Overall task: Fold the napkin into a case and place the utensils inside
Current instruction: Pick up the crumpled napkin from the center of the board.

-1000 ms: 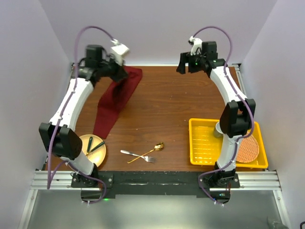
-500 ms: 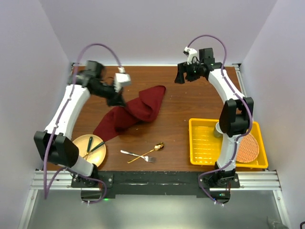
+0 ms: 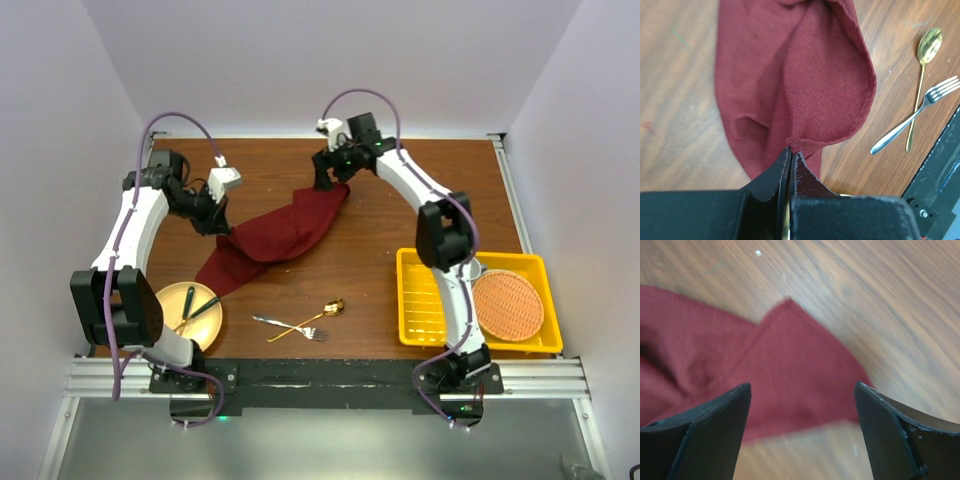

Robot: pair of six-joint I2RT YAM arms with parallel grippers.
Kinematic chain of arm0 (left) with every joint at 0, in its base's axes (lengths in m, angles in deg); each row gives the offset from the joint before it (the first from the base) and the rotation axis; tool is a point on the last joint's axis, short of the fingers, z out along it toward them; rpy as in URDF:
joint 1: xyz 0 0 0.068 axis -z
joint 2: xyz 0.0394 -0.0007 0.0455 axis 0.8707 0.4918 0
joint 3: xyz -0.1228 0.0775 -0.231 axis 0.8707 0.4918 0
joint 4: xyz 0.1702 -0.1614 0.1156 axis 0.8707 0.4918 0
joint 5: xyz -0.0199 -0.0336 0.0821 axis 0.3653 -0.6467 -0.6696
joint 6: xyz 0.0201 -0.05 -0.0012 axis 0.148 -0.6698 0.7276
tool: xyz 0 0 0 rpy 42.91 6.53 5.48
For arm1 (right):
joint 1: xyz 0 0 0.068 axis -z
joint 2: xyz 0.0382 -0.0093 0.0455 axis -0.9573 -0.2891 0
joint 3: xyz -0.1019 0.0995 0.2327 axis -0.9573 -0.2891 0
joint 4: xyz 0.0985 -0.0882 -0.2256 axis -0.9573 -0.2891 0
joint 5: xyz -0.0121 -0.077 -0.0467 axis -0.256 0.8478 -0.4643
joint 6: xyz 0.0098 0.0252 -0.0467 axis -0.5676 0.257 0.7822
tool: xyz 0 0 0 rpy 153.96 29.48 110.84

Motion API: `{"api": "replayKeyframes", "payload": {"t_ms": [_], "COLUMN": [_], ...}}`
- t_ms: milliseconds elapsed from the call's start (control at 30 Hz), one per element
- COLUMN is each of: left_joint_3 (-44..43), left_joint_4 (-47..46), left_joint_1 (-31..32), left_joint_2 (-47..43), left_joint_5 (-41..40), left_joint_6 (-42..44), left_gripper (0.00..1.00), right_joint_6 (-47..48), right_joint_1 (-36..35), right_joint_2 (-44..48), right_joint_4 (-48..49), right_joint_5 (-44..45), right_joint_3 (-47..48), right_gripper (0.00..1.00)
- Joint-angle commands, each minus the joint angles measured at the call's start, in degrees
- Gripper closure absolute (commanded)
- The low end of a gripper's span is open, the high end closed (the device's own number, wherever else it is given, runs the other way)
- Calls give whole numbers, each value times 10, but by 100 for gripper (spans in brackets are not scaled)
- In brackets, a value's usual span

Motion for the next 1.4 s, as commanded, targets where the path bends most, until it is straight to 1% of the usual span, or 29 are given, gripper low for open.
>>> {"api": "replayKeyframes", "payload": {"t_ms": [0,67,200,300,333,433,533,733,833,900,933,967,1067,1100,1200,1300,1367], "left_joint_3": [24,31,39,40,41,44,51,58,51,48,48,45,39,37,36,34,29], "left_joint_4": [-38,-43,-58,-67,-70,-82,-89,-98,-100,-101,-101,-101,-99,-100,-105,-116,-131], "left_joint_1": [21,31,31,31,44,44,45,45,45,45,44,44,44,44,43,41,40], "left_joint_2": [-18,-22,-29,-29,-27,-24,-19,-12,-7,-6,-4,-3,3,4,6,10,14], "left_joint_5": [-27,-36,-51,-59,-64,-73,-74,-81,-85,-88,-91,-93,-98,-99,-103,-102,-97], "left_joint_6": [6,-6,-25,-38,-44,-55,-59,-57,-56,-54,-51,-49,-43,-42,-43,-46,-62], "left_gripper": [100,100,100,100,100,100,100,100,100,100,100,100,100,100,100,100,100], "right_joint_6": [1,-8,-14,-16,-16,-13,-4,17,28,31,32,31,31,32,30,26,19], "right_joint_1": [-19,-30,-47,-58,-60,-68,-76,-93,-101,-101,-101,-102,-101,-101,-101,-100,-93], "right_joint_2": [-59,-89,-103,-111,-114,-128,-142,-138,-142,-145,-148,-155,-171,-172,-166,-143,-123], "right_joint_4": [37,50,87,109,110,126,124,113,92,88,84,81,60,55,49,54,63], "right_joint_5": [24,35,58,76,87,113,130,151,170,193,200,206,218,217,209,210,218], "right_joint_3": [93,122,115,100,99,94,96,65,64,62,64,65,86,93,93,92,93], "right_gripper": [9,9,10,14,15,17,20,19,20,29,38,50,67,81,100,100,100]}}
